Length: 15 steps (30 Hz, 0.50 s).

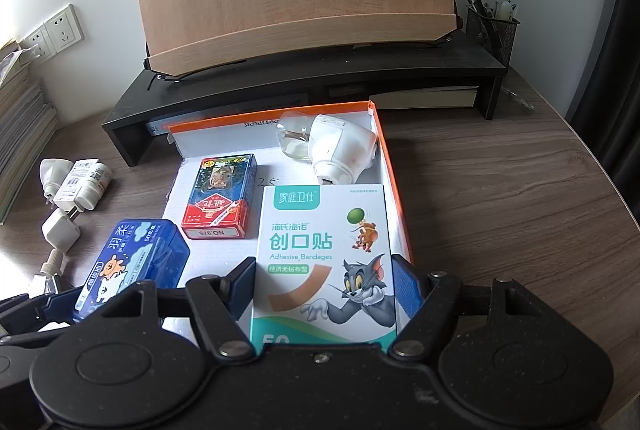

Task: Organize rigid objects

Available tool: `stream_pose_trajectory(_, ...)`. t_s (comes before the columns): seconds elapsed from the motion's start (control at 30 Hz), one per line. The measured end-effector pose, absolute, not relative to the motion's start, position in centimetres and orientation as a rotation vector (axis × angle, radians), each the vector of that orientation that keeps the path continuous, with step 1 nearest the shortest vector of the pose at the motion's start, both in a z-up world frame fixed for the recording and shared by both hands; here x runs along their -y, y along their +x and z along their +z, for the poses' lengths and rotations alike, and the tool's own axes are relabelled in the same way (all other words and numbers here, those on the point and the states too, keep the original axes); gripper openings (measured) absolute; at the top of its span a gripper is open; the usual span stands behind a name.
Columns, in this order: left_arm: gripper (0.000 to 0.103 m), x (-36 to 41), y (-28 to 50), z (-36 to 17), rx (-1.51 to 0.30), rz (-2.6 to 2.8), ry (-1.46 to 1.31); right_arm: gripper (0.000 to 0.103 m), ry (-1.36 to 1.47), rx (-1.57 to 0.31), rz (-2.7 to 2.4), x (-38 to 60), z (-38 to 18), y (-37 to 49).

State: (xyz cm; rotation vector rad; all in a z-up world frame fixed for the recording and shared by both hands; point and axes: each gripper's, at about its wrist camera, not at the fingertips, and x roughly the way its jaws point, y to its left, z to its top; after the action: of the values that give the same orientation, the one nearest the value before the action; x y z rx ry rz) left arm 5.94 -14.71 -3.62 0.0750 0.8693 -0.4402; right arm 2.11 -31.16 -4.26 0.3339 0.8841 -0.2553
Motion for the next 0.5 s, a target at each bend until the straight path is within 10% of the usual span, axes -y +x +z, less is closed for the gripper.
stream_pose_trajectory(0.5,0.061,14.9,6.13,-3.72,-0.871,-0.447,0.081,0.084,0.333,-0.883,-0.255,31.2,-4.36,2.15)
